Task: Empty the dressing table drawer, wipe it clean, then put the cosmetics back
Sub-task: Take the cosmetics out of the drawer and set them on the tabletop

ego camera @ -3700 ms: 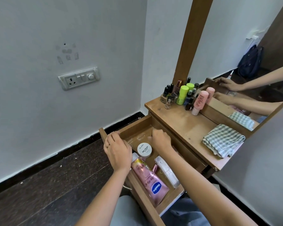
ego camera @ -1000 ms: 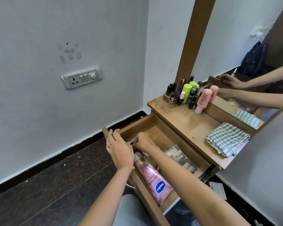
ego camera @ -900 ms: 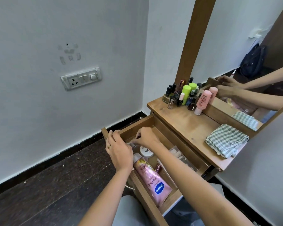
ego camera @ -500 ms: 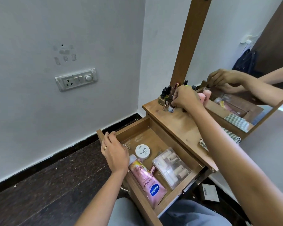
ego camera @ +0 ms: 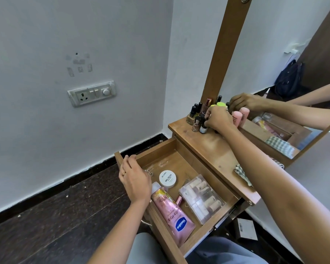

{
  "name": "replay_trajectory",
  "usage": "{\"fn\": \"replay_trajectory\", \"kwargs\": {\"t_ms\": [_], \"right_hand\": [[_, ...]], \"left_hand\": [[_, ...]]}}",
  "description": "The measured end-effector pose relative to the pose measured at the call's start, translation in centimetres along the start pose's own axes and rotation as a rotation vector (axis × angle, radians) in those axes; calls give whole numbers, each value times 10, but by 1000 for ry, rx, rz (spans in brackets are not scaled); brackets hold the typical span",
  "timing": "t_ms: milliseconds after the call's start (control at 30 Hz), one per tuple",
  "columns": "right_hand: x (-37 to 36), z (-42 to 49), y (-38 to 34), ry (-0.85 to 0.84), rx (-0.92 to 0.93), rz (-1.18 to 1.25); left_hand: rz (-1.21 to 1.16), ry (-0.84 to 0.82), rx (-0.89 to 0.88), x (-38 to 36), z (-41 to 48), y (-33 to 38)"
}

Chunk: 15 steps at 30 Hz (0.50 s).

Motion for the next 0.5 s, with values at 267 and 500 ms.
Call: {"fn": "replay_trajectory", "kwargs": {"t_ms": [267,500], "right_hand": [[17,-12,-9,195,-51,-157],[-104,-72,-113,-165,333,160]], "left_hand": [[-8,10,21,1,-1,-2],[-113,28,76,4,-1,-9]]}}
Point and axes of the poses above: each hand's wrist, its own z-axis towards the middle knuckle, its own x-axis out of the back of the hand, y = z × x, the point moved 10 cm from there along z, towards the middle knuckle, and after that the axes turned 15 degrees about -y, right-handed, at the moved point
